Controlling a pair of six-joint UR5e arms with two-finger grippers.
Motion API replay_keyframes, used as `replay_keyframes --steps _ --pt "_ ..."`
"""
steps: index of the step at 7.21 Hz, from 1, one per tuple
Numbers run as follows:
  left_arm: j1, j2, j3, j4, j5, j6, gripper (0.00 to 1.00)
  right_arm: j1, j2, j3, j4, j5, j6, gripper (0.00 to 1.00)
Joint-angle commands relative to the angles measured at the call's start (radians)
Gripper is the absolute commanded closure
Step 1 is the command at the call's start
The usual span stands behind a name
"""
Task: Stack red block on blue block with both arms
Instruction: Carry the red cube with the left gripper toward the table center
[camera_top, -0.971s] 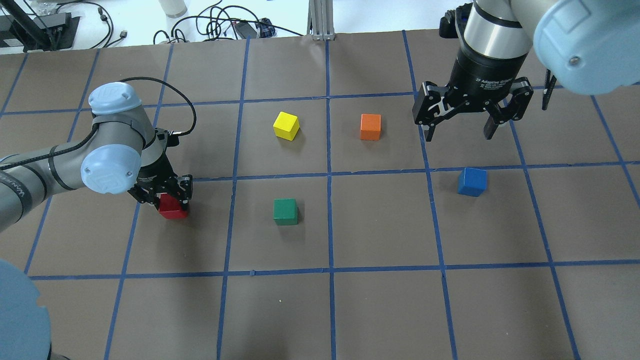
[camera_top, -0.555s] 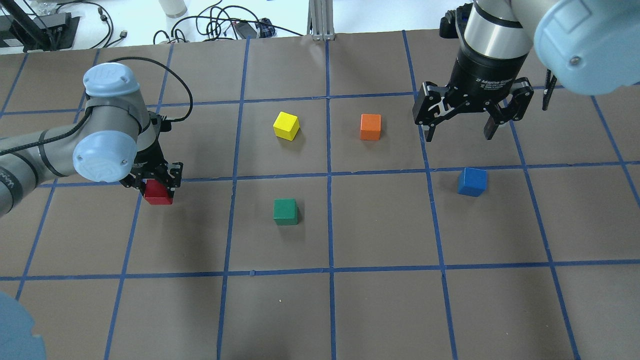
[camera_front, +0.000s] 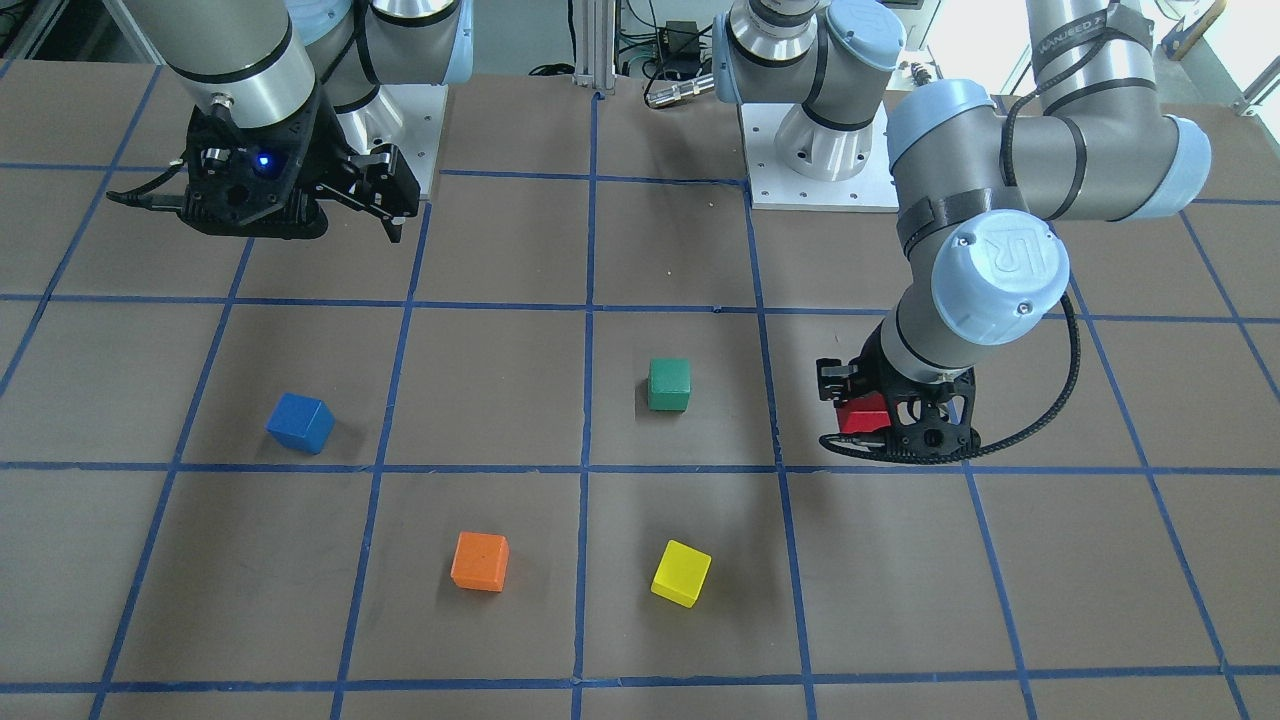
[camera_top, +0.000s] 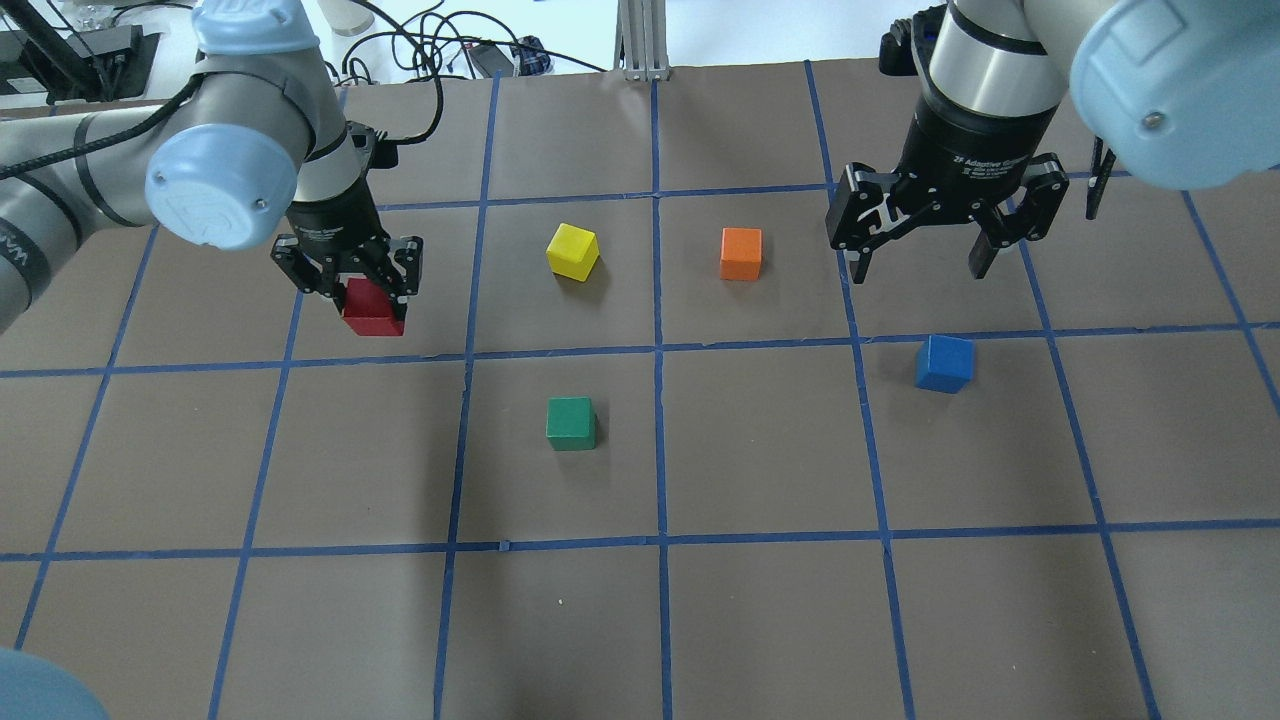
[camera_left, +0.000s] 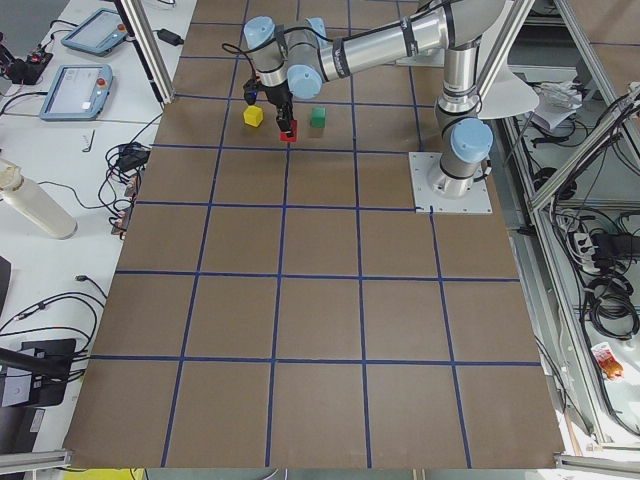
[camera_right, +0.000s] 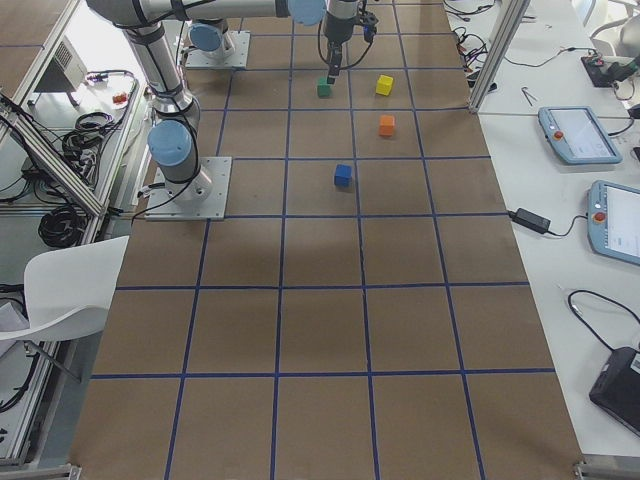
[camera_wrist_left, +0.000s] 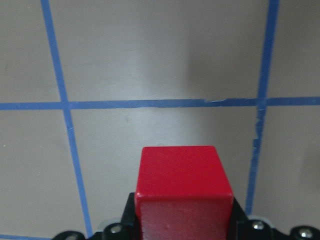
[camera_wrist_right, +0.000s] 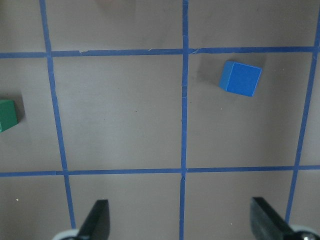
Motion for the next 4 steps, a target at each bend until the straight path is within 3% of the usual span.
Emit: replay_keyframes --steps 1,4 --pt "-0.084 -0.020 0.024 0.028 -0.117 -0.086 1.00 -0.001 -0.004 0.001 0.003 0.000 -0.003 0.00" --pt "-0.190 -0.083 0.024 0.114 -0.141 -0.142 1.00 -0.003 -0.003 0.001 0.026 0.000 -0.004 0.00"
